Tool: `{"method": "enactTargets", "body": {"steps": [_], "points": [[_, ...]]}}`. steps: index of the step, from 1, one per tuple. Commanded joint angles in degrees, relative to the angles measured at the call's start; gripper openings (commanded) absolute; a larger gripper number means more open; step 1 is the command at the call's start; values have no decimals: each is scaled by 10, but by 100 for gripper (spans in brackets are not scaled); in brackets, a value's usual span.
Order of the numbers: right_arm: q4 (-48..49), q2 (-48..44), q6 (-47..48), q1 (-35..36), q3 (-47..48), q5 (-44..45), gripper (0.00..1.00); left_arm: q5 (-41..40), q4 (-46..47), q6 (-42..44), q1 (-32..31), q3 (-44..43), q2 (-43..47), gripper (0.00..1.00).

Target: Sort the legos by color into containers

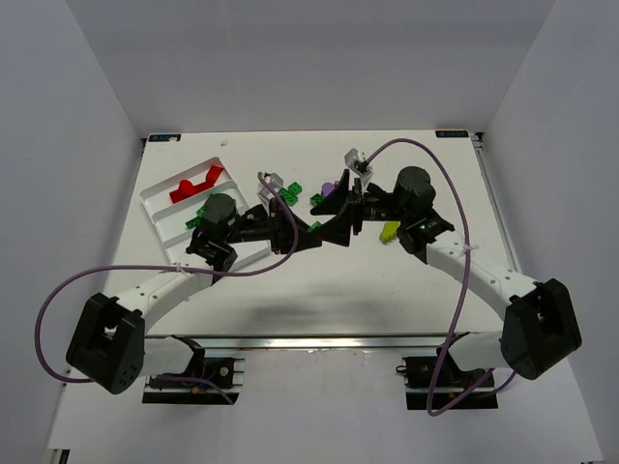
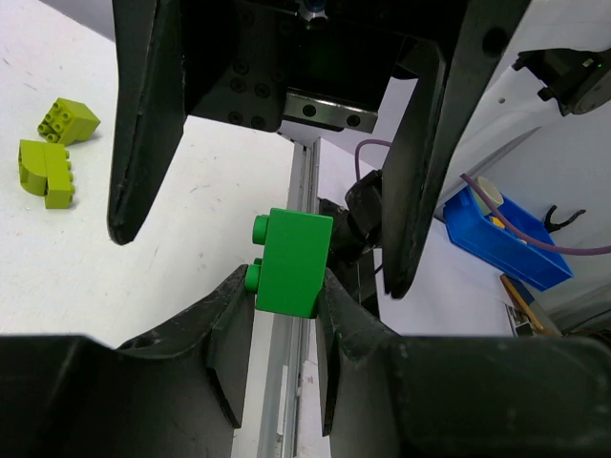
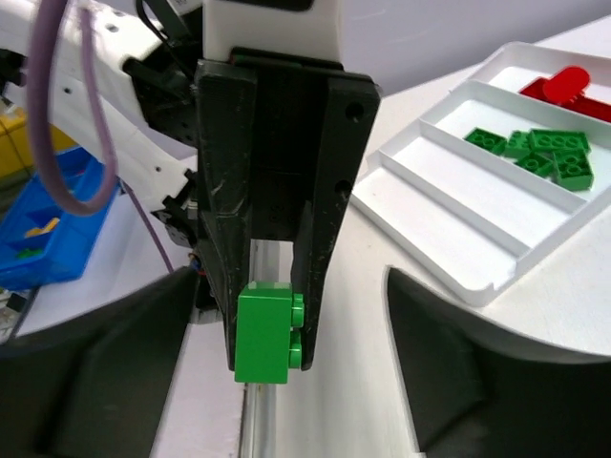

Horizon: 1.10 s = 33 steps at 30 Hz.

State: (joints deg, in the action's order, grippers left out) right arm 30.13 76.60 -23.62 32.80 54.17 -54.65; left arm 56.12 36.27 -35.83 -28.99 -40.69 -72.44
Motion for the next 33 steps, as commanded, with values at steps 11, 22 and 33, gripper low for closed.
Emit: {"method": "enactTargets", "body": {"steps": [11, 22, 33], "points": [[-144, -79, 187, -32, 23, 223, 89, -87, -177, 107, 79, -60, -27, 5], [-140, -155, 266, -57, -25, 112, 8, -490, -423, 109, 271, -163, -141, 4], [-152, -138, 268, -57, -21, 107, 12, -641, -513, 159, 352, -227, -217, 12]]}}
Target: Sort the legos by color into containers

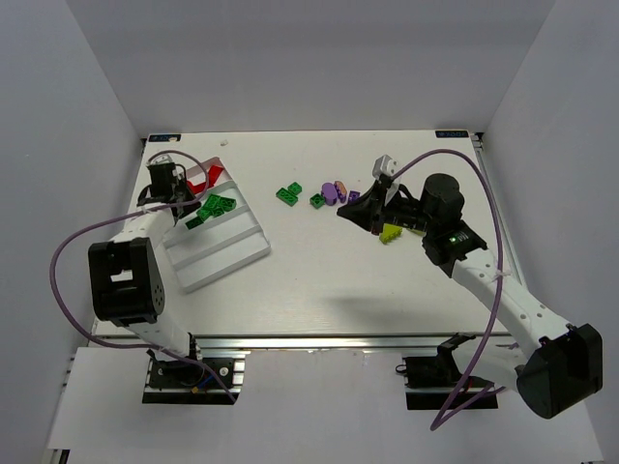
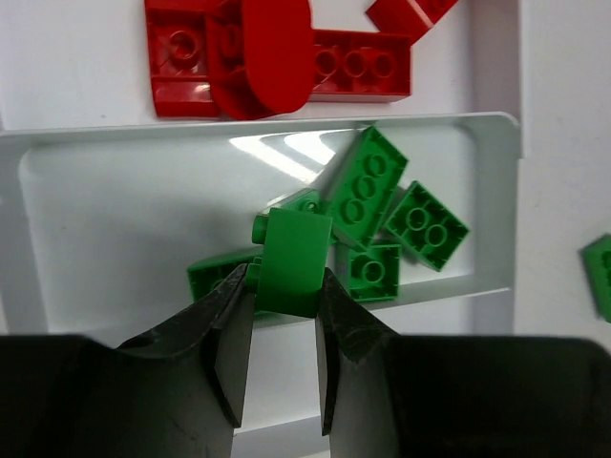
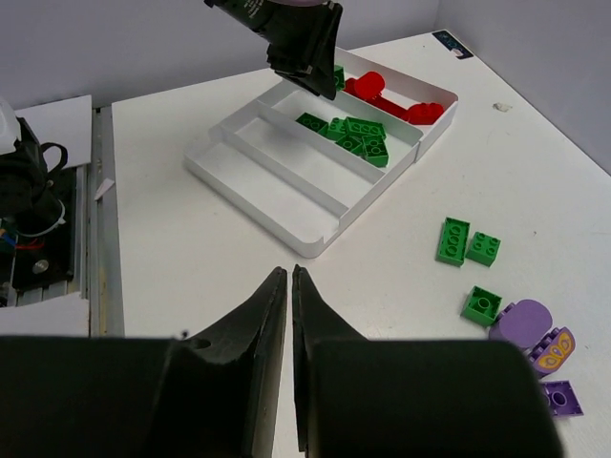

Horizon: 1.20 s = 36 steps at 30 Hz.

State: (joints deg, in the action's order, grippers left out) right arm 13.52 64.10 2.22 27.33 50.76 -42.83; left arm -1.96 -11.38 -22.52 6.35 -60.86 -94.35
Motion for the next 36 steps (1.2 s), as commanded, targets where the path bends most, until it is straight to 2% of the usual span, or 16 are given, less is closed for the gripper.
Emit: {"method": "enactTargets", "body": {"steps": [1, 3, 5, 7, 9, 10, 11, 12, 16, 20, 21, 24, 26, 29, 32, 36], "points": [[16, -14, 9, -3, 12, -10, 13, -67, -44, 30, 0, -28, -6, 15], [17, -20, 8, -5, 9, -10, 14, -90, -54, 33, 4, -39, -14, 27], [19, -22, 6, -10, 8, -11, 17, -103, -56, 39, 9, -39, -17, 29], [19, -23, 5, -16, 8, -13, 18, -105, -52, 38, 16, -36, -17, 37], [21, -20, 2, -20, 8, -15, 21, -108, -54, 39, 21, -37, -20, 52], [21, -21, 2, -25, 7, -15, 21, -109, -57, 40, 23, -38, -22, 55], [21, -20, 1, -29, 8, -16, 23, -117, -60, 37, 24, -41, -22, 65], [21, -20, 1, -29, 7, -16, 24, -118, -64, 35, 24, -43, -22, 65], [21, -20, 1, -42, 7, -16, 30, -118, -59, 28, 24, -37, -5, 88], [19, -19, 14, -50, 8, 2, 41, -79, -37, 12, 24, -20, 47, 91], [16, -18, 23, -50, 8, 12, 49, -63, -25, 8, 24, -3, 64, 92], [-1, 1, 60, -51, 19, 45, 65, 1, 36, -11, 24, 48, 143, 96], [-46, 38, 95, -51, 53, 60, 70, 67, 92, -30, 24, 72, 202, 98], [-140, 121, 139, -47, 129, 91, 71, 161, 160, -79, 18, 114, 249, 98], [-256, 224, 184, -35, 204, 121, 66, 213, 200, -117, 6, 141, 269, 98], [-376, 362, 200, -21, 368, 138, 50, 216, 190, -114, -12, 139, 283, 98]]}}
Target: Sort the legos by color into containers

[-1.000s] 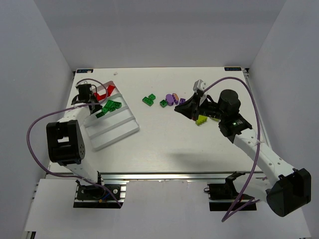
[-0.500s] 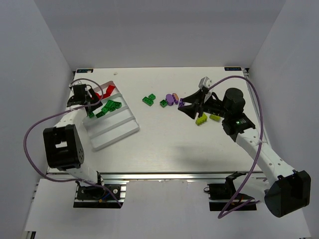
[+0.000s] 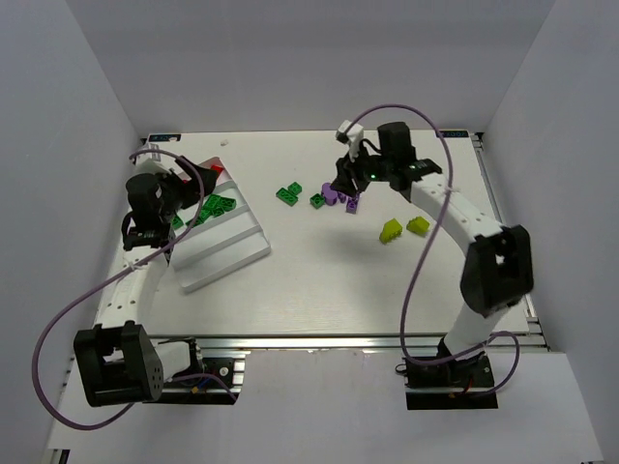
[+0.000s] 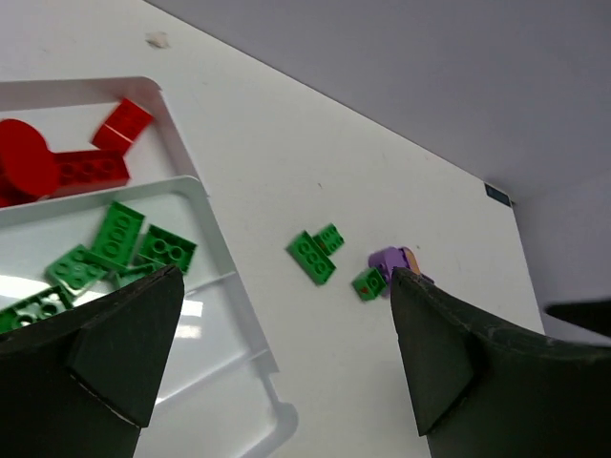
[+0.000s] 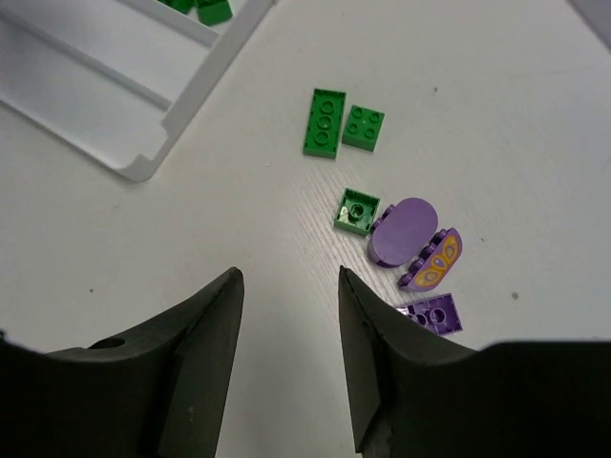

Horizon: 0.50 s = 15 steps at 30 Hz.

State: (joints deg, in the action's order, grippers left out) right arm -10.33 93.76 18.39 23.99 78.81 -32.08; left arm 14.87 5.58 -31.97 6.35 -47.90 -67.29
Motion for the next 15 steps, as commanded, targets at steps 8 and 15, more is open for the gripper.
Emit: {"method": "enactTargets", "body": {"steps": [8, 15], "points": [[-210, 290, -12, 44, 270, 107, 59, 12, -3, 11, -42, 5, 57, 98], [-219, 367, -50, 63, 333, 177, 62, -20, -12, 34, -55, 6, 85, 98]]}}
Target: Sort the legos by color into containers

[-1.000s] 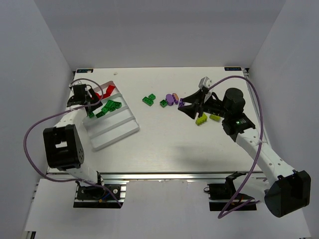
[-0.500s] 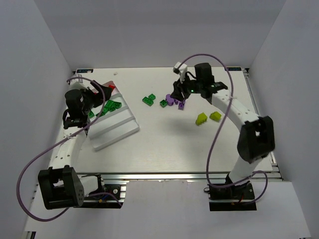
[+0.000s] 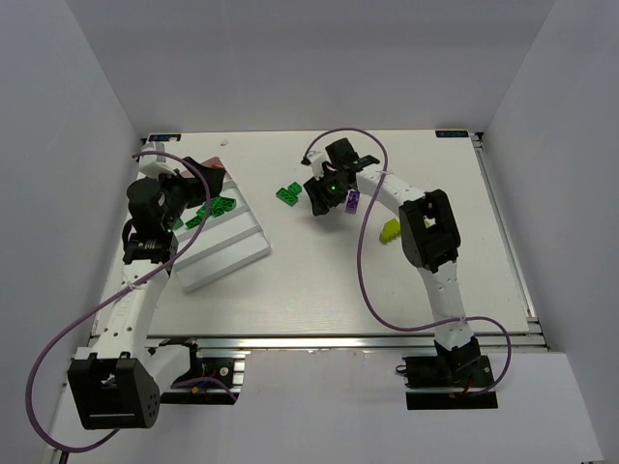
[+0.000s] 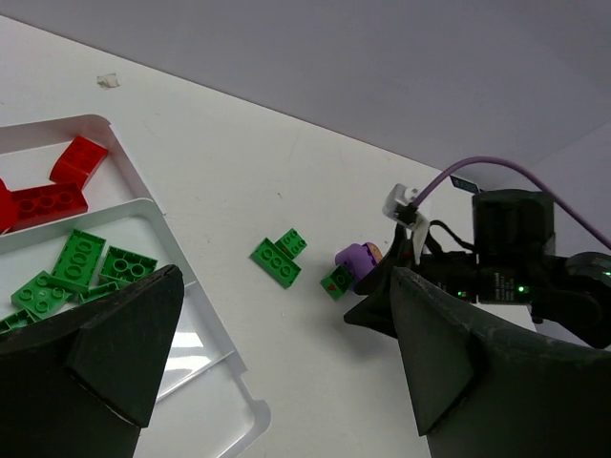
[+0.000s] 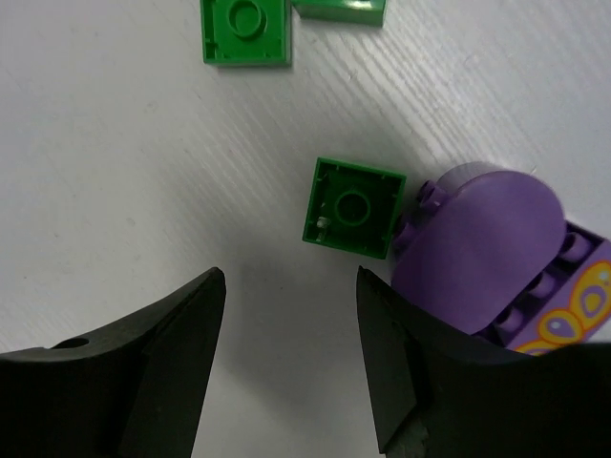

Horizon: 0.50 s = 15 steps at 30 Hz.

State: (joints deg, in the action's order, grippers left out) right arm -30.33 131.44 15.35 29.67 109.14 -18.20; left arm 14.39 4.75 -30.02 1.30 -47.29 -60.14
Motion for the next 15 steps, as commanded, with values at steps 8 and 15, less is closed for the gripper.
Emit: {"method": "enactTargets", "body": {"steps": [8, 15], "points": [[-5, 0, -26, 9, 12, 66, 70, -14, -4, 15, -4, 0, 10, 98], [12, 31, -22, 10, 48, 112, 73, -14, -4, 15, -4, 0, 9, 98]]}}
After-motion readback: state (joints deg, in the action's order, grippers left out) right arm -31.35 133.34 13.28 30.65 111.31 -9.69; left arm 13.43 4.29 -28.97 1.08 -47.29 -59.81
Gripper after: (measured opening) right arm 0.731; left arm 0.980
